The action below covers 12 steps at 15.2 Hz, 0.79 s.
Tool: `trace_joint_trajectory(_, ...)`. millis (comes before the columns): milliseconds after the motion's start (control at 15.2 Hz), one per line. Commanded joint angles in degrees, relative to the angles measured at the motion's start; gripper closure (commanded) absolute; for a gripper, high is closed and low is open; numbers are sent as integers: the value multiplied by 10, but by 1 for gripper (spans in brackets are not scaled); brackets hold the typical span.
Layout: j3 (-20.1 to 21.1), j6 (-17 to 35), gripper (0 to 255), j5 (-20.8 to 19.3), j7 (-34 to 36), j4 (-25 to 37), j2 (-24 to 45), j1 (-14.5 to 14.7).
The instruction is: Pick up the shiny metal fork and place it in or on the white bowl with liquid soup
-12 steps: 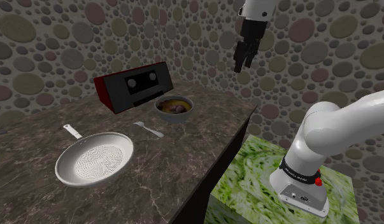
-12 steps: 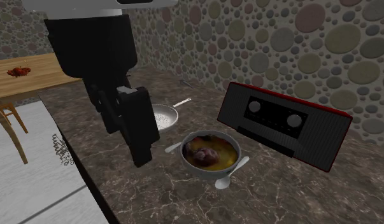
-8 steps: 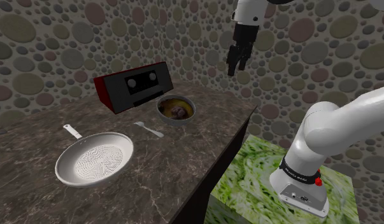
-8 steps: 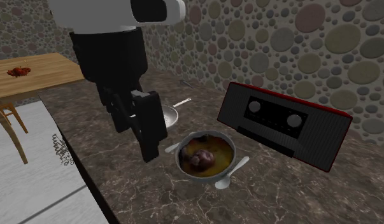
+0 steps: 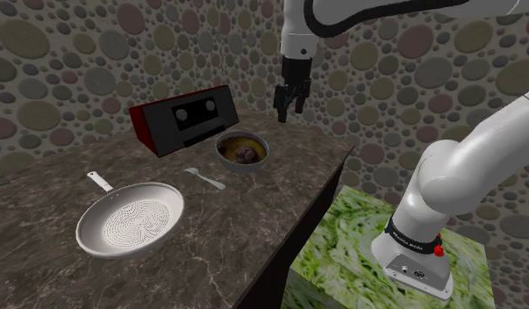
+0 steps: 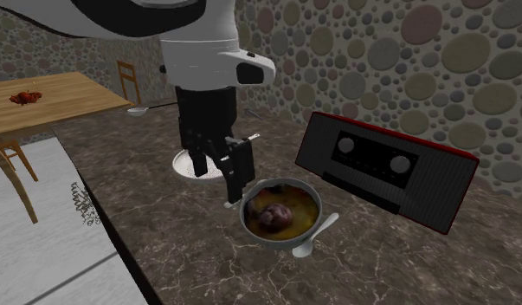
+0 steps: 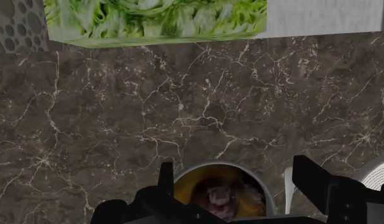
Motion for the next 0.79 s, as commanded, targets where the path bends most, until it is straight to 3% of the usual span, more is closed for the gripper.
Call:
trace_joint_trajectory(0,9,18,0,0,7,22,45,1)
trace_joint_trajectory(726,52,88,0,-25,61,159,287,19)
